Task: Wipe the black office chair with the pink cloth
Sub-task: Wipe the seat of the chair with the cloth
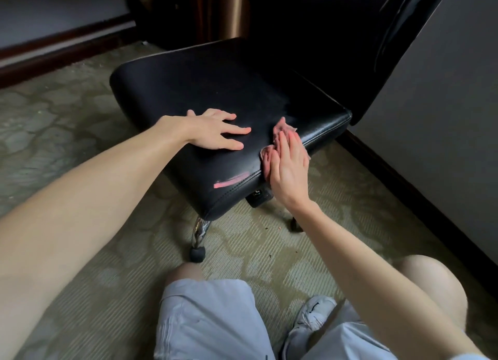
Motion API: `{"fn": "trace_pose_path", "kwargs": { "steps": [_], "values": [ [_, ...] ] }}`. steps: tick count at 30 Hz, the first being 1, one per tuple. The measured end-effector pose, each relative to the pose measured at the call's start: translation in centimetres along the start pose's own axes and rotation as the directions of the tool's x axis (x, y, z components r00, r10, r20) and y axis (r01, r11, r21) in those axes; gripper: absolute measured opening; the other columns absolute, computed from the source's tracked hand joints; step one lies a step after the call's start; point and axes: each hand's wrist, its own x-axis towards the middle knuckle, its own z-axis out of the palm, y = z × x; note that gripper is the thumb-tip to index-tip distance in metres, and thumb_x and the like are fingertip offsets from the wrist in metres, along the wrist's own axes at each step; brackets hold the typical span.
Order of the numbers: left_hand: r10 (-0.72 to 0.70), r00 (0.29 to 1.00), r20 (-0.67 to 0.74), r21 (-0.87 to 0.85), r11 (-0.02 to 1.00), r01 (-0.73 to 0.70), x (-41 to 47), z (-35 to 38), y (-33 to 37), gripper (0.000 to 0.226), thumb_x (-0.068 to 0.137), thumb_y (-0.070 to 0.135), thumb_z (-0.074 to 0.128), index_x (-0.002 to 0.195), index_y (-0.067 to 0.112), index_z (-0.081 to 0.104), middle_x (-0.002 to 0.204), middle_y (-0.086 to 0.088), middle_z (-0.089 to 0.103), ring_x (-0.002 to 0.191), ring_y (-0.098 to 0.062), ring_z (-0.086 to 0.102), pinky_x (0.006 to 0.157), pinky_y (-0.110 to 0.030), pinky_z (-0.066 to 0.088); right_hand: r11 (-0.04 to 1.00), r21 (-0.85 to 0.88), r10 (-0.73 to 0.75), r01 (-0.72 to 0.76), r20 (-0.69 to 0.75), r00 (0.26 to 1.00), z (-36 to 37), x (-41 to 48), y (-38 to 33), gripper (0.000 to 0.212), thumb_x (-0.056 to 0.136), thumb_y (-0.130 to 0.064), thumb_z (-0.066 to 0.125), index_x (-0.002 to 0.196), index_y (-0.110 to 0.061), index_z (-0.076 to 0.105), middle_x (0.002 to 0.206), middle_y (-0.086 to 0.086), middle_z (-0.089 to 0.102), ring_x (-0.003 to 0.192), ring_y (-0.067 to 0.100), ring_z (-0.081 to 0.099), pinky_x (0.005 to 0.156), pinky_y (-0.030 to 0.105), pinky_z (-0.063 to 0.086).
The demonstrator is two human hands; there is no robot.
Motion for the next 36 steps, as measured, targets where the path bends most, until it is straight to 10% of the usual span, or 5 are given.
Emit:
{"fn": "trace_pose_path", "kwargs": {
  "steps": [18, 25, 36],
  "values": [
    [0.049, 0.998, -0.035, 0.006, 0.999, -0.049, -0.4, 0.4, -1.0, 0.050, 0.094, 0.070, 0.037, 0.143, 0.065, 0.025, 0.164, 0.013, 0.010, 0.150, -0.014, -0.005, 0.117, -0.059, -0.001, 0.969, 0.140, 0.217, -0.204, -0.087, 0.972, 3.2, -4.3, -7.1, 0.082, 0.097, -0.050, 0.040, 0.154, 0.000, 0.007, 0.163, 0.018, 0.000, 0.151, 0.025, -0.004, 0.121, 0.048, 0.006],
    [0.061, 0.998, -0.036, 0.002, 0.998, -0.061, -0.4, 0.5, -1.3, 0.050, 0.094, 0.070, 0.035, 0.143, 0.064, 0.025, 0.164, 0.013, 0.009, 0.150, -0.012, -0.005, 0.116, -0.057, 0.001, 0.997, 0.032, 0.068, -0.066, -0.071, 0.995, 5.6, -7.6, -10.0, 0.100, 0.090, -0.063, 0.053, 0.152, 0.006, 0.014, 0.160, 0.025, 0.005, 0.151, 0.034, 0.000, 0.122, 0.045, 0.006],
    [0.050, 0.998, -0.046, -0.039, 0.998, -0.051, -0.3, 0.6, -0.8, 0.051, 0.095, 0.068, 0.038, 0.144, 0.062, 0.027, 0.164, 0.013, 0.009, 0.150, -0.013, -0.006, 0.117, -0.059, -0.003, 0.959, 0.227, 0.217, -0.169, -0.206, 0.954, 2.9, -3.6, -7.0, 0.075, 0.096, -0.031, 0.056, 0.152, 0.002, 0.019, 0.160, 0.018, 0.015, 0.149, 0.028, 0.015, 0.119, 0.049, 0.019]
  ]
}}
